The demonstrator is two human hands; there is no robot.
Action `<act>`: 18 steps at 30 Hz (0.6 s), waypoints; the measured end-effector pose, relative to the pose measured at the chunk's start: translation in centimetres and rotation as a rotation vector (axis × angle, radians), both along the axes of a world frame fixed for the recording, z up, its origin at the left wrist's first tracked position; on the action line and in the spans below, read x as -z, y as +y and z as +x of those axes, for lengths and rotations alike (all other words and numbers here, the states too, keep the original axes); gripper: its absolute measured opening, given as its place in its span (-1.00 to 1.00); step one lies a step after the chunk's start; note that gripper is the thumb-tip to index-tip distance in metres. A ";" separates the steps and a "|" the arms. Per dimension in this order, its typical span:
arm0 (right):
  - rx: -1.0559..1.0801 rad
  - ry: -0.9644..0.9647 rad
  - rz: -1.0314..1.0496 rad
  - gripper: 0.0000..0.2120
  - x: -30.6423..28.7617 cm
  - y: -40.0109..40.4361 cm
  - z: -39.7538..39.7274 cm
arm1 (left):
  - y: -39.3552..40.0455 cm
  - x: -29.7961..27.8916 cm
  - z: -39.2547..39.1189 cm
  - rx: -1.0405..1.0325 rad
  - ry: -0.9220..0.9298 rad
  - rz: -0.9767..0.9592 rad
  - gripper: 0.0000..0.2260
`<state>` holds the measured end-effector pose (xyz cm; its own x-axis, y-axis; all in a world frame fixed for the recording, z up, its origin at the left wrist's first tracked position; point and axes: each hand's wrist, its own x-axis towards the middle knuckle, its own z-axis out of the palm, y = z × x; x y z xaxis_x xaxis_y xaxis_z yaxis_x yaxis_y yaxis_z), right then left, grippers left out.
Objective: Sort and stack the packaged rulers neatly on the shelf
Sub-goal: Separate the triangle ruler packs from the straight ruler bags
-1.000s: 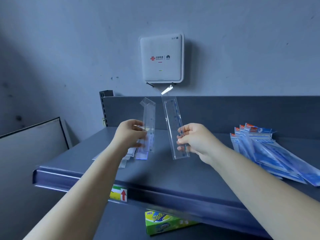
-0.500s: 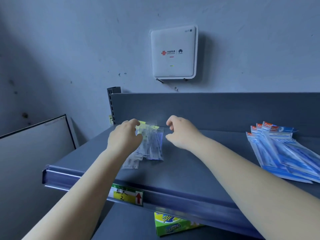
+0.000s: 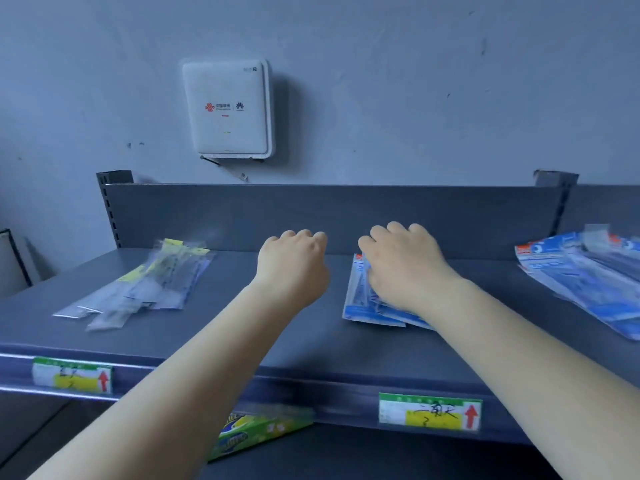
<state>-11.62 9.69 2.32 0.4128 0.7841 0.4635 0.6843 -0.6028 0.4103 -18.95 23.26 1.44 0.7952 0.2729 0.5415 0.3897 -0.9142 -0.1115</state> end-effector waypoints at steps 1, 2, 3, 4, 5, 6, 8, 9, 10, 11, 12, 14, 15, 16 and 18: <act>0.017 0.003 0.004 -0.81 0.0 -1.8 0.8 | -1.6 0.0 0.9 0.024 -0.004 -0.008 -0.79; 0.034 0.008 0.008 -0.78 0.1 -3.6 1.5 | -3.3 0.0 1.8 0.051 -0.011 -0.019 -0.78; 0.048 0.014 0.010 -0.76 0.1 -5.4 2.3 | -4.9 0.0 2.7 0.080 -0.016 -0.035 -0.77; 0.062 0.020 0.015 -0.76 0.2 -7.2 3.0 | -6.6 0.1 3.6 0.108 -0.016 -0.049 -0.75; 0.077 0.024 0.022 -0.76 0.3 -8.9 3.7 | -8.3 0.2 4.5 0.131 -0.009 -0.060 -0.74; 0.094 0.027 0.029 -0.76 0.3 -10.6 4.3 | -10.0 0.4 5.4 0.148 0.002 -0.065 -0.73; 0.126 0.034 0.039 -0.79 0.6 -13.8 5.5 | -13.4 0.7 7.0 0.174 0.013 -0.057 -0.77; 0.140 0.043 0.041 -0.79 0.8 -15.3 6.1 | -15.0 0.8 7.8 0.187 0.014 -0.055 -0.79; 0.153 0.053 0.045 -0.79 1.0 -16.8 6.7 | -16.5 0.9 8.6 0.199 0.016 -0.057 -0.81; 0.164 0.064 0.051 -0.79 1.2 -18.1 7.2 | -18.0 1.0 9.3 0.210 0.020 -0.059 -0.82; 0.174 0.070 0.058 -0.78 1.3 -19.4 7.7 | -19.3 1.2 10.1 0.222 0.027 -0.061 -0.81; 0.191 0.080 0.075 -0.77 1.6 -21.8 8.8 | -21.6 1.5 11.4 0.242 0.047 -0.059 -0.75; 0.202 0.089 0.081 -0.77 1.7 -23.0 9.3 | -22.6 1.6 12.0 0.247 0.060 -0.055 -0.73; 0.211 0.101 0.089 -0.77 1.7 -24.1 9.8 | -23.6 1.6 12.6 0.253 0.073 -0.052 -0.71; 0.222 0.122 0.112 -0.78 1.8 -26.3 10.8 | -25.2 1.7 13.6 0.263 0.107 -0.054 -0.69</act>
